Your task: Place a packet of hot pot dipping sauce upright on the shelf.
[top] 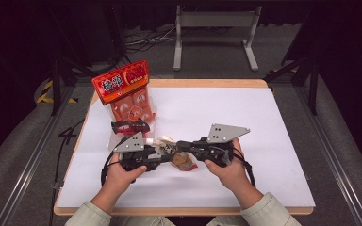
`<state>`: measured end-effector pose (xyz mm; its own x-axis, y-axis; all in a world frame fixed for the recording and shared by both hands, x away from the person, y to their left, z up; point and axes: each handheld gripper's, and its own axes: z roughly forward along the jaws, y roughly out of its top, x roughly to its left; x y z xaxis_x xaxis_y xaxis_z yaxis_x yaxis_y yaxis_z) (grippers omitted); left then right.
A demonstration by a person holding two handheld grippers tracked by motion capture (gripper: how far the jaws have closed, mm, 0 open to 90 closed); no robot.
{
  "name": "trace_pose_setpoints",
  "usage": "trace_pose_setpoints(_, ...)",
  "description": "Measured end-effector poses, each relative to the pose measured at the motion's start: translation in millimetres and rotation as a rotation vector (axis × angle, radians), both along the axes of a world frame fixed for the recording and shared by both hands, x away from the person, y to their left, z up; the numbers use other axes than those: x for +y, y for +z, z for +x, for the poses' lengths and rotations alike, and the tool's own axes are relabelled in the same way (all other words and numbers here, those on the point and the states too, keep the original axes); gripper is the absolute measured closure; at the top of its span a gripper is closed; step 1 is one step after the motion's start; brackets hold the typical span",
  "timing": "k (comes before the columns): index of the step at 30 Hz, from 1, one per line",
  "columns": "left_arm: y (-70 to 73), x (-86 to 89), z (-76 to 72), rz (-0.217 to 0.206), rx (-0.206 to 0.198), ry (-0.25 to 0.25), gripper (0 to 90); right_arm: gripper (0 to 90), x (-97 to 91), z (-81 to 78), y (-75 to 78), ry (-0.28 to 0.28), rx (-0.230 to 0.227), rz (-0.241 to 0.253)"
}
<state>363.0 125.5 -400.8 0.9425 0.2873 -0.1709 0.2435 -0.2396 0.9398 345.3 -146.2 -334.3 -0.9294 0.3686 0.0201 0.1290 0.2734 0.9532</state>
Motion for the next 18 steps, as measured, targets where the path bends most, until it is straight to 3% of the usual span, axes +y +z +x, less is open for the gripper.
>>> trace_pose_setpoints(9, 6.3, 2.2, -3.3, 0.012, 0.02, -0.012, 83.3, 90.0, -2.4, 1.1, 0.6, -0.011, -0.004, 0.009)
trace_pose_setpoints(13, 12.1, 3.4, -4.5, 0.048, 0.009, -0.012, 85.0, 89.7, -2.7, 1.4, 0.2, -0.025, -0.01, 0.007)
trace_pose_setpoints(18, 26.2, 7.4, -3.9, 0.139, -0.008, -0.013, 86.0, 85.8, -3.9, 1.4, 1.0, -0.037, -0.011, -0.006)
